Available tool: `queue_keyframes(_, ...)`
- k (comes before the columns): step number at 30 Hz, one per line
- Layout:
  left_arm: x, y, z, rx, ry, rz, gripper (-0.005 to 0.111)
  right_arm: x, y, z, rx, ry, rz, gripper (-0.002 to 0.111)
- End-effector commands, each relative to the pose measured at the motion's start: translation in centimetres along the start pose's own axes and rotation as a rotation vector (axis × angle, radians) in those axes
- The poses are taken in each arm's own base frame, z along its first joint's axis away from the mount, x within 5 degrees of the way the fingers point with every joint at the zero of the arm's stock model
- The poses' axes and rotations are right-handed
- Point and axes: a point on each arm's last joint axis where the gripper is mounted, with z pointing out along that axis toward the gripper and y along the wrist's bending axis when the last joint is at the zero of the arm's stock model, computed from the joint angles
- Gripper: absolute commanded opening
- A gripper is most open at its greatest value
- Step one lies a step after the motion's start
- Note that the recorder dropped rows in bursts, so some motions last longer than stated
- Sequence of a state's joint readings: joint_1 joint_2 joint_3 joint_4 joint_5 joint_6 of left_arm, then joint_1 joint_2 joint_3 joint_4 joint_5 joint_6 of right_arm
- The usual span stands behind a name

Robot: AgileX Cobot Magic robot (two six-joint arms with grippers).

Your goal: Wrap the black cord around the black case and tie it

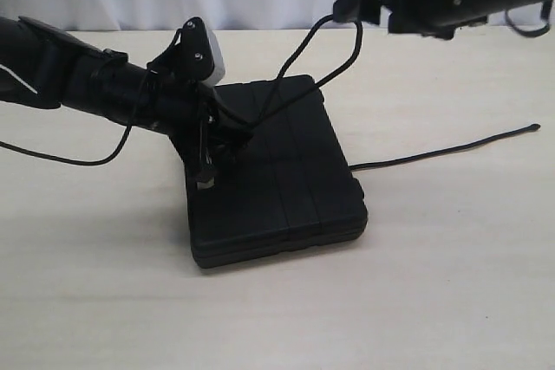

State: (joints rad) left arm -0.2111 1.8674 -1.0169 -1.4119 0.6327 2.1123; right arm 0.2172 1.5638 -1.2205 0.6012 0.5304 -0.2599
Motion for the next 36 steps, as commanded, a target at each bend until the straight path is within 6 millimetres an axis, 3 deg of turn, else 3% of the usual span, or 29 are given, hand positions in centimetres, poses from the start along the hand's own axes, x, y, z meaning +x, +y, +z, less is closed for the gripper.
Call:
queue_keyframes(1,-0.2,0.1,0.0,0.001,-0.018,0.009,0.000,-2.0,-2.7,-3.6,0.119,-0.002,0.023,0.073)
queue_keyframes(6,-0.2,0.0,0.0,0.003,-0.016,0.013,0.000,-2.0,-7.4,-4.9,0.343,0.047,0.130,0.073)
queue_keyframes(8,-0.2,0.0,0.0,0.003,-0.016,0.015,0.000,-1.3,-9.1,-4.2,0.440,0.117,0.169,0.073)
queue_keyframes(11,-0.2,0.1,0.0,-0.001,-0.013,0.015,0.000,0.6,-11.0,-1.1,0.497,0.293,0.212,0.068)
queue_keyframes(17,-0.2,0.1,0.0,-0.001,-0.013,0.015,0.000,3.9,-14.2,4.3,0.560,0.471,0.353,0.068)
queue_keyframes(26,-0.2,0.1,0.0,-0.001,-0.015,0.013,0.000,6.1,-17.3,8.8,0.657,0.406,0.494,0.068)
queue_keyframes(31,-0.2,0.1,0.0,-0.001,-0.015,0.013,0.000,6.0,-18.4,9.8,0.713,0.301,0.511,0.068)
queue_keyframes(36,-0.2,0.1,0.0,-0.001,-0.015,0.013,0.000,5.4,-18.2,10.2,0.777,0.214,0.461,0.059)
